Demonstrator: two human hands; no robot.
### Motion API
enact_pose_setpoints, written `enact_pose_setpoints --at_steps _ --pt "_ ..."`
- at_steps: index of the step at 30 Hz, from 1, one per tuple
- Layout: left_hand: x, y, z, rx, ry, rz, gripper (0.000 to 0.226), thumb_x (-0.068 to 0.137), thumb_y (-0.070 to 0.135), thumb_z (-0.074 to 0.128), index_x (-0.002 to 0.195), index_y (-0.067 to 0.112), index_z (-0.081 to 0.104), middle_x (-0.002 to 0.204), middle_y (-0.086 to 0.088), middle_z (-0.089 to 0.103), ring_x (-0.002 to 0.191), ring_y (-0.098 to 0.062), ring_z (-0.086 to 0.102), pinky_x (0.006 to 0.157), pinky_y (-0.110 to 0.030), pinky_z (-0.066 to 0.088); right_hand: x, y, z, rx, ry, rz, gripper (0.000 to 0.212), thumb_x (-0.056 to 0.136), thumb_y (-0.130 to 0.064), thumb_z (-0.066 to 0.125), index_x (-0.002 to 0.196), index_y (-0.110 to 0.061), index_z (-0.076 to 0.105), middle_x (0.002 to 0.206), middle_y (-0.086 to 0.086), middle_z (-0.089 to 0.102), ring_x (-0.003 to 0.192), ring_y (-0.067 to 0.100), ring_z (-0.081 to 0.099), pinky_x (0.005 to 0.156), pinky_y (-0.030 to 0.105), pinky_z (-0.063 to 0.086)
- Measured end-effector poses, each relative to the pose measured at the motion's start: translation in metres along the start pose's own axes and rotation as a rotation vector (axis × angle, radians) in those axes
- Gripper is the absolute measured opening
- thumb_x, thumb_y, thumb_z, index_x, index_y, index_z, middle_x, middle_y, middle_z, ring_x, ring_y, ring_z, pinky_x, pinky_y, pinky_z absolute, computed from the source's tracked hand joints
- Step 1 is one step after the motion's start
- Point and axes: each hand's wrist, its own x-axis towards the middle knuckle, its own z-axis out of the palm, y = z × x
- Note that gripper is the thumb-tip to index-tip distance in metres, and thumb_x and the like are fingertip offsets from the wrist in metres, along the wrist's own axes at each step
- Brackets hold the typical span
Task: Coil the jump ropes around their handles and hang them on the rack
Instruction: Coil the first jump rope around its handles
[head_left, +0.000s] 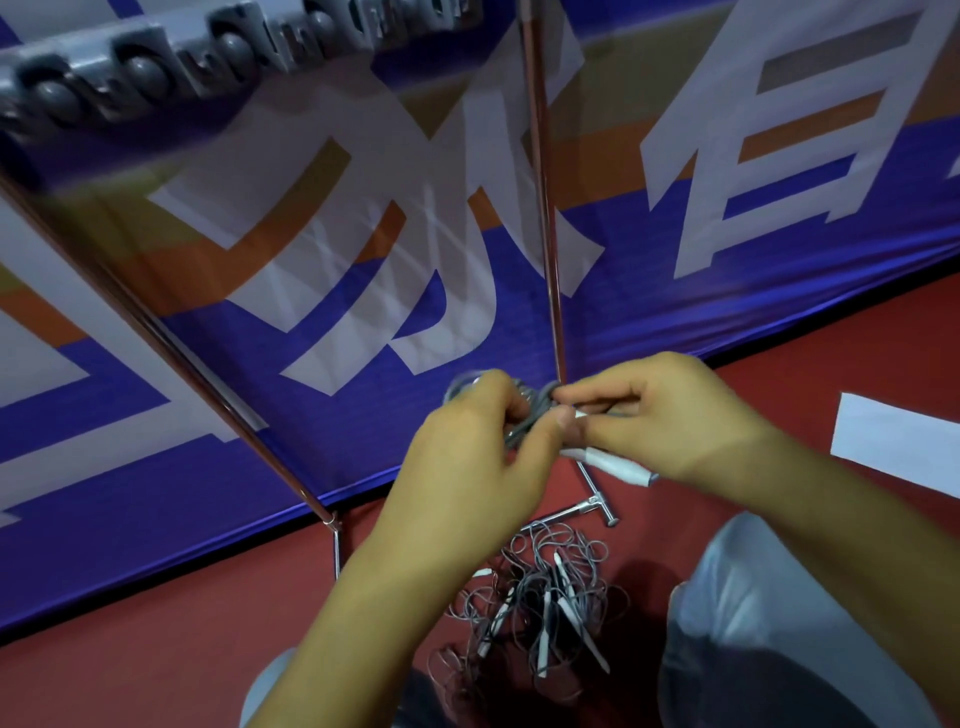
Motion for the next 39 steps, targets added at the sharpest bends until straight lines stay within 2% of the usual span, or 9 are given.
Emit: enact_pose_setpoints --at_steps 6,10,15,20,22,27,32,35,39 --pt "-0.004 0.003 -0.001 -0.376 -0.045 -0.228 0.017 0.096 0.032 0.049 0.085 0.019 0.053 0.061 0.004 0.069 0.045 -0.006 0.049 0.048 -0.019 0.042 -0.004 0.002 0.012 0.096 0.16 -0.02 0.031 0.072 -0.014 0.081 0.099 -0.027 0.073 0.083 -0.018 0.069 0.082 -0.01 0.063 0.079 0.005 0.046" --pt "-0.009 0.003 -0.001 -0.314 -0.025 -0.208 0.013 0.096 0.029 0.051 0.088 0.02 0.058 0.06 -0.002 0.067 0.038 0.002 0.048 0.042 -0.011 0.032 -0.008 0.004 0.017 0.112 0.182 -0.039 0.037 0.071 -0.019 0.081 0.086 -0.046 0.062 0.083 -0.011 0.071 0.08 0.006 0.068 0.079 0.023 0.053" --pt "-0.01 0.005 -0.004 -0.36 -0.04 -0.165 0.008 0.093 0.027 0.055 0.087 0.023 0.058 0.072 0.005 0.072 0.052 0.005 0.058 0.051 -0.012 0.04 -0.011 0.004 0.017 0.107 0.201 -0.104 0.052 0.074 -0.018 0.079 0.099 -0.057 0.054 0.086 -0.011 0.068 0.082 0.008 0.067 0.08 0.022 0.052" --pt "-0.009 0.004 -0.008 -0.272 -0.059 -0.115 0.009 0.09 0.034 0.056 0.086 0.026 0.054 0.074 0.007 0.069 0.047 -0.011 0.054 0.056 -0.033 0.05 -0.006 0.008 0.018 0.021 0.258 -0.143 0.042 0.075 -0.016 0.078 0.114 -0.028 0.068 0.095 -0.013 0.064 0.089 0.005 0.063 0.085 0.016 0.05" --pt "-0.009 0.003 -0.01 -0.198 -0.051 -0.072 0.01 0.088 0.038 0.056 0.086 0.029 0.054 0.068 0.013 0.064 0.047 -0.008 0.054 0.054 -0.027 0.047 -0.007 0.007 0.018 0.019 0.269 -0.17 0.04 0.074 -0.015 0.078 0.113 -0.023 0.069 0.092 -0.017 0.061 0.09 0.002 0.06 0.082 0.009 0.046" --pt "-0.009 0.0 -0.012 -0.128 -0.019 -0.007 0.004 0.086 0.033 0.063 0.088 0.035 0.059 0.076 0.023 0.062 0.063 0.003 0.056 0.056 -0.01 0.04 -0.009 0.004 0.016 0.052 0.212 -0.177 0.053 0.076 -0.018 0.077 0.107 -0.056 0.054 0.086 -0.017 0.06 0.081 0.004 0.06 0.077 0.009 0.046" --pt "-0.013 0.003 -0.009 -0.129 -0.034 0.008 0.013 0.086 0.036 0.06 0.083 0.046 0.053 0.075 0.017 0.063 0.058 0.001 0.054 0.054 -0.014 0.041 -0.008 0.006 0.018 -0.042 0.228 -0.183 0.042 0.076 -0.017 0.077 0.115 -0.031 0.067 0.086 -0.018 0.059 0.088 0.004 0.059 0.079 0.009 0.044" --pt "-0.013 0.005 -0.006 -0.097 -0.04 0.009 0.005 0.088 0.037 0.058 0.091 0.034 0.06 0.076 0.004 0.064 0.068 -0.009 0.056 0.06 -0.028 0.044 -0.008 0.007 0.018 -0.047 0.202 -0.149 0.032 0.077 -0.017 0.075 0.105 -0.031 0.069 0.088 -0.013 0.064 0.078 0.005 0.062 0.075 0.015 0.048" --pt "-0.011 0.004 -0.005 -0.04 -0.022 0.014 0.005 0.089 0.035 0.058 0.086 0.031 0.058 0.073 0.004 0.064 0.069 -0.008 0.054 0.058 -0.025 0.043 -0.009 0.005 0.018 0.004 0.208 -0.15 0.03 0.077 -0.019 0.076 0.091 -0.041 0.062 0.084 -0.015 0.065 0.076 0.003 0.062 0.075 0.017 0.049"
